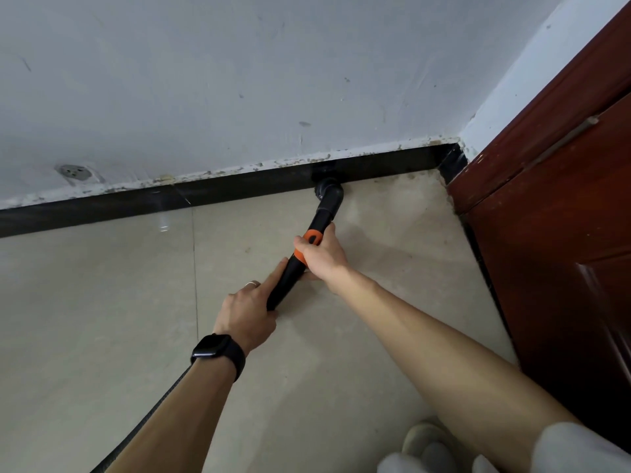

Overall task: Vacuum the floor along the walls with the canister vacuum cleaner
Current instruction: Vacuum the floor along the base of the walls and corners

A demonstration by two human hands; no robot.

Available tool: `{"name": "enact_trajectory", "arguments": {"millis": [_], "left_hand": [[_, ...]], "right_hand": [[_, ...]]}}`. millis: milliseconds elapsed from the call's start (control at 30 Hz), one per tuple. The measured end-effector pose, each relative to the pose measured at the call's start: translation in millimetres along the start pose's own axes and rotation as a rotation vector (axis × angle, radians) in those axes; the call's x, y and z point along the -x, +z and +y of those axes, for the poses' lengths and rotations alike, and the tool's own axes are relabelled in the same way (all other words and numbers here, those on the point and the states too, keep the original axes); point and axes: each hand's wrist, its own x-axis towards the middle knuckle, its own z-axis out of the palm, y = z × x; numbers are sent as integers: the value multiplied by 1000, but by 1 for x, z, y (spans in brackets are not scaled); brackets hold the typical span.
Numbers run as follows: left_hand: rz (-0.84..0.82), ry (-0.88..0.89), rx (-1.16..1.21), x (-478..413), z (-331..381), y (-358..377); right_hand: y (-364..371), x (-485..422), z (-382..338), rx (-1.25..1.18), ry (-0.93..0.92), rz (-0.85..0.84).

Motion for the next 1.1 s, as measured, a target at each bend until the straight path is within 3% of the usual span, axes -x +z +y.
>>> {"name": "enact_trajectory", "arguments": {"millis": [167, 333, 500, 633, 1100], "left_hand": [[5, -54, 22, 19, -23, -6], [11, 21, 16, 28, -25, -8], [-49, 185, -43, 37, 2, -2], [-129, 254, -100, 42, 27, 7], [-70, 181, -95, 9, 56, 18]], "right_hand": [[25, 16, -3, 89, -19, -50], [12, 46, 9, 50, -40, 5], [-18, 75, 63, -139, -21, 183], [-36, 81, 97, -311, 50, 216], [-69, 32, 75, -258, -29, 142]]}}
